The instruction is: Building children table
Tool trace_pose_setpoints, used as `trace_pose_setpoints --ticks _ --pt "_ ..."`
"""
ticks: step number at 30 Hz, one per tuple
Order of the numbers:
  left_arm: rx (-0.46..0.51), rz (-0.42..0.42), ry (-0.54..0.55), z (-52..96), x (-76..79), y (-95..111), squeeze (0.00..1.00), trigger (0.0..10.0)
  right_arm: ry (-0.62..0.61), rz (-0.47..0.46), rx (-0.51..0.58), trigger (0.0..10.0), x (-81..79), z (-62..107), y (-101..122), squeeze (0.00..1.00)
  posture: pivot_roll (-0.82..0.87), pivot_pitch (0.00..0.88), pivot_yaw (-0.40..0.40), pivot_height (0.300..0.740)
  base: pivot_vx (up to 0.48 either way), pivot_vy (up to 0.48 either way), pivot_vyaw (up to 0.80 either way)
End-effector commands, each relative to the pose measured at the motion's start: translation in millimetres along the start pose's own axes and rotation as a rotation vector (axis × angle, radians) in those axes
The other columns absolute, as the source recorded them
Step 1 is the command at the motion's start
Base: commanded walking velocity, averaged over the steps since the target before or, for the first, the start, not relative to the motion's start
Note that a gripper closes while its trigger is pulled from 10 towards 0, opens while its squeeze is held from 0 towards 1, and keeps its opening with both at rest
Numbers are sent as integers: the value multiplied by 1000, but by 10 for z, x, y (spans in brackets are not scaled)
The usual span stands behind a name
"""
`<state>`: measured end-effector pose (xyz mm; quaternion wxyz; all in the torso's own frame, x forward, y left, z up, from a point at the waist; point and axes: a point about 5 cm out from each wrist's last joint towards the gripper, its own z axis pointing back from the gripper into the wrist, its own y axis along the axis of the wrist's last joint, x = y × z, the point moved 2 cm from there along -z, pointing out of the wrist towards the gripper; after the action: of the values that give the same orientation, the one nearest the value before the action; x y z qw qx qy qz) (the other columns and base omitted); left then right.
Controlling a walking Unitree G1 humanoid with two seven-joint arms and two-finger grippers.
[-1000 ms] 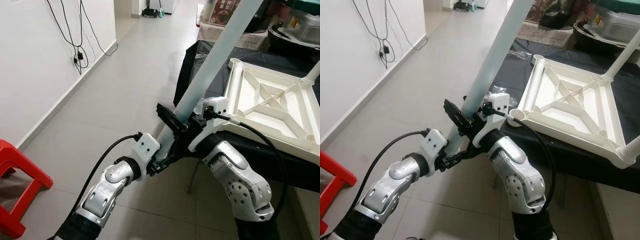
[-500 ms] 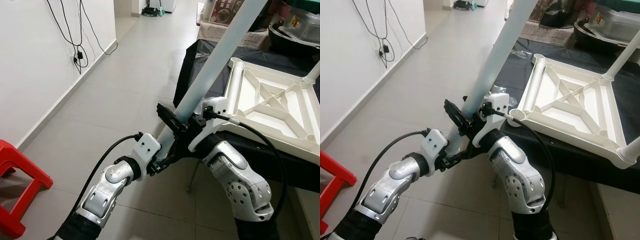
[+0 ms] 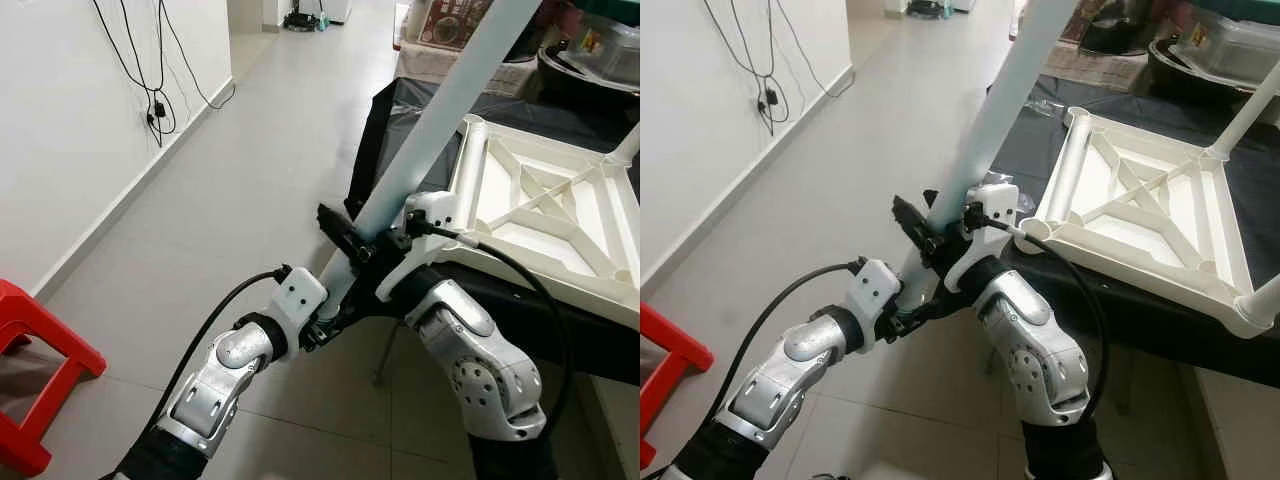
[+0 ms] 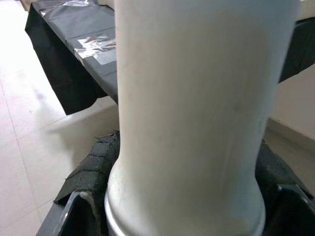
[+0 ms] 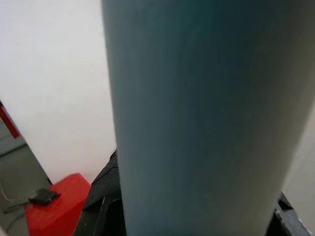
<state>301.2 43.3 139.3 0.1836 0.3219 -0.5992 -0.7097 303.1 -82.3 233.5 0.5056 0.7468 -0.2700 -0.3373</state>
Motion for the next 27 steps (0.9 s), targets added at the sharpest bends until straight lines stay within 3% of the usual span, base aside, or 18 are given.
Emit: trace_pose_setpoints --ticks 1,12,13,14,20,21,24,27 --pt "16 -16 -50 -33 117 16 0 10000 18 -5 -3 0 -35 -25 -6 0 74 98 -96 740 0 0 0" --pt "-17 22 -28 -5 76 -57 0 10000 19 -6 -5 0 -39 4 -23 0 72 82 -94 740 0 0 0" --pt "-18 49 -19 4 65 -66 812 10000 17 -5 -2 0 -32 6 -15 0 72 82 -94 740 0 0 0" --pt "-16 64 -21 17 64 -73 1000 10000 13 -6 2 0 -22 8 -6 0 72 74 -91 740 0 0 0" --pt "-57 15 19 81 7 -164 1000 10000 -4 11 27 0 46 18 86 0 72 64 -92 740 0 0 0" --pt "-67 24 25 98 -4 -192 0 10000 -9 18 30 0 63 25 103 0 71 59 -91 740 0 0 0" --pt "-73 37 42 122 -24 -215 0 10000 -21 28 38 0 100 35 136 0 71 59 -91 740 0 0 0" --pt "-61 73 93 186 -53 -229 0 10000 -103 70 79 0 282 71 261 0 76 48 -91 740 0 0 0"
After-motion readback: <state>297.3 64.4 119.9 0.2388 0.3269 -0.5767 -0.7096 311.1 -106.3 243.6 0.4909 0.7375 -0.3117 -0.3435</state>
